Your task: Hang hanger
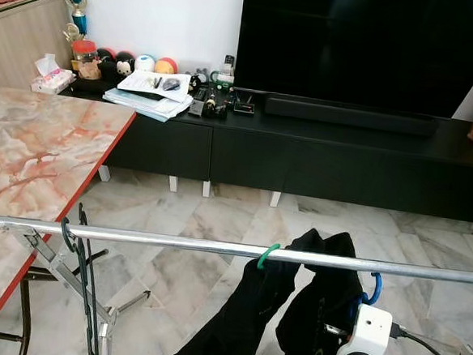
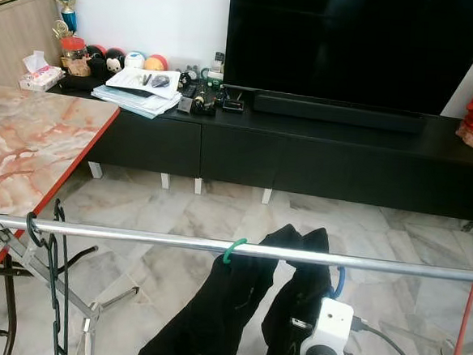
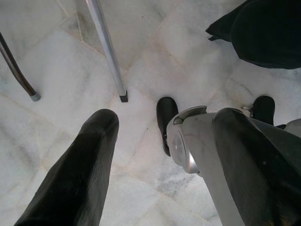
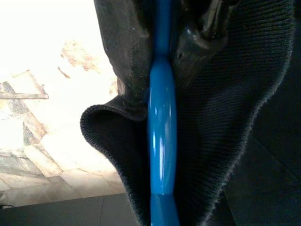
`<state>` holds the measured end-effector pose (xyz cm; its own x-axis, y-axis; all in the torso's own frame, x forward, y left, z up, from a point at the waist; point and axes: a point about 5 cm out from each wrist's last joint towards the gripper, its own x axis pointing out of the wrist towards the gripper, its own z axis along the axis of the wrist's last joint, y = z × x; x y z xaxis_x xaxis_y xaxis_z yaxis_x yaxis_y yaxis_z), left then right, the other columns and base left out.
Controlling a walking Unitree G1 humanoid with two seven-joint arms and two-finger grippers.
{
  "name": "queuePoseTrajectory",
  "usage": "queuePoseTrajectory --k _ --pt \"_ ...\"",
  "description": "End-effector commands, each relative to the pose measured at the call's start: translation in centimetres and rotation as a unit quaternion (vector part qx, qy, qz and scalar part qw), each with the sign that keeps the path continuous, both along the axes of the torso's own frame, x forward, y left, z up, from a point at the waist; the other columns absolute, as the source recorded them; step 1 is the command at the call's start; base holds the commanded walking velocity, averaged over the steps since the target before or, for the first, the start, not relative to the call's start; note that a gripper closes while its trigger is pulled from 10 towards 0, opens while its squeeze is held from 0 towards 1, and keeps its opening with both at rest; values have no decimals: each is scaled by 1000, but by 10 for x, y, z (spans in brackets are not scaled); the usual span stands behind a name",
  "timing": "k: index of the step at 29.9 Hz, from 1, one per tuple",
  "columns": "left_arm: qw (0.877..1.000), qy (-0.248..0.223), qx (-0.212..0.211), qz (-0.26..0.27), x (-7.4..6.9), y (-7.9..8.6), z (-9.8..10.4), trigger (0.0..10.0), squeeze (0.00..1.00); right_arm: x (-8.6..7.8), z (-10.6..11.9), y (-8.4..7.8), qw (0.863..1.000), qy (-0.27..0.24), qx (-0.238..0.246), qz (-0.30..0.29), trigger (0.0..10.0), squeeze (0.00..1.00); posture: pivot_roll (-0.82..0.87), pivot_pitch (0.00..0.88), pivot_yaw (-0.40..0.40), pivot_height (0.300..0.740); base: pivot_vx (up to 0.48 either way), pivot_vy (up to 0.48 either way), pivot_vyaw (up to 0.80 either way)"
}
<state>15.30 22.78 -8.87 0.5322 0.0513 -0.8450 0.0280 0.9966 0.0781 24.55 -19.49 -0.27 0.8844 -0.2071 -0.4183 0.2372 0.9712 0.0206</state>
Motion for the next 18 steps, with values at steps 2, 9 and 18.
queuePoseTrajectory --k 2,9,18 --pt "1000 10 1 1 -1 2 0 10000 0 12 12 1 999 -35 -8 1 10000 0 92 0 -27 740 0 0 0" --pt "1000 6 1 -1 1 2 1 10000 0 14 11 4 999 -34 -6 3 10000 0 96 0 -30 740 -69 0 0" --pt "1000 4 -2 0 3 2 1 10000 0 20 16 2 999 -53 -13 -4 10000 0 97 0 -33 740 -258 0 0"
